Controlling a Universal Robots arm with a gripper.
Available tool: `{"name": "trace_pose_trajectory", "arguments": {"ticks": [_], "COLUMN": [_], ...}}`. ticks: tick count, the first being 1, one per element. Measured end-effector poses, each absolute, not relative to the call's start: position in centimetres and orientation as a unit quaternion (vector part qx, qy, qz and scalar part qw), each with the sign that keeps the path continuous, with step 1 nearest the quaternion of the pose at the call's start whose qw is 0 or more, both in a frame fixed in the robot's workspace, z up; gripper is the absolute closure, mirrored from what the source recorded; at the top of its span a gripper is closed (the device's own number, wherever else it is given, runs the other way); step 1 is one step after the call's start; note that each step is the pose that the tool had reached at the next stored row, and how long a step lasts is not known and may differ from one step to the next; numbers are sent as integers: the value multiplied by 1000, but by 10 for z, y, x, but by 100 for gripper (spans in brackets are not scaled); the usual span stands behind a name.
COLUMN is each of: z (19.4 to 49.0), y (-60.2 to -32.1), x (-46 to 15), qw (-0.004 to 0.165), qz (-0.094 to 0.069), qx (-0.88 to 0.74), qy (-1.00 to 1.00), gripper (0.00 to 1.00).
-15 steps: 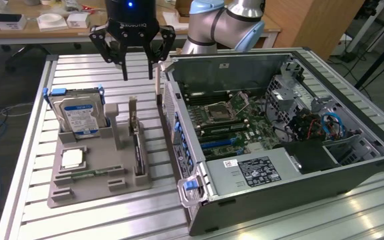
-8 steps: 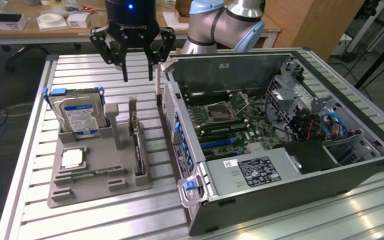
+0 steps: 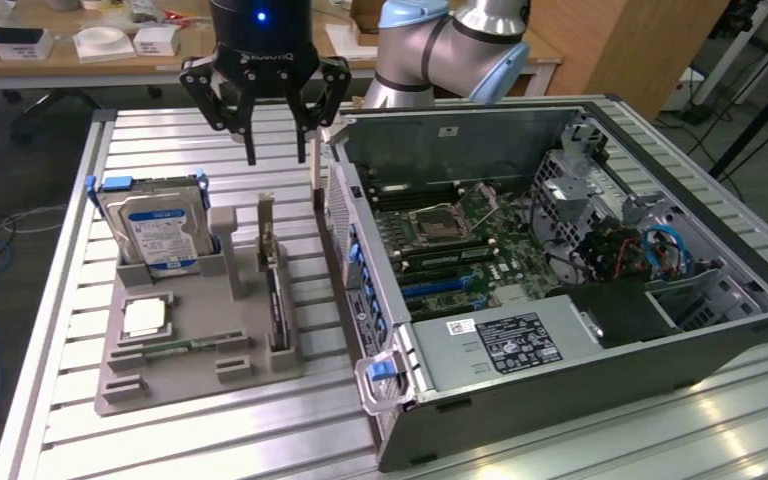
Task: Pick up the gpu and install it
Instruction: 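Pick up the gpu and move the gpu toward the slot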
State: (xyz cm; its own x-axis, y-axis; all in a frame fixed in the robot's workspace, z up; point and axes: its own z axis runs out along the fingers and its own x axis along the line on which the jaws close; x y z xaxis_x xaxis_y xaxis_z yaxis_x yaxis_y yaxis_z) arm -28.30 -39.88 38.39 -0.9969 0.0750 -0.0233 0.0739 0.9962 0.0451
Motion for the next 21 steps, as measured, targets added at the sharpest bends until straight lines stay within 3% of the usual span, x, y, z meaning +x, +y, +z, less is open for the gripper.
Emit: {"name": "trace_pose_trajectory", "arguments": {"ticks": [21], "z": [379], "y": [-399], "x": [-283], "qw": [12], "qz": [22], "qx": [37], "qy": [999], "gripper": [47]}}
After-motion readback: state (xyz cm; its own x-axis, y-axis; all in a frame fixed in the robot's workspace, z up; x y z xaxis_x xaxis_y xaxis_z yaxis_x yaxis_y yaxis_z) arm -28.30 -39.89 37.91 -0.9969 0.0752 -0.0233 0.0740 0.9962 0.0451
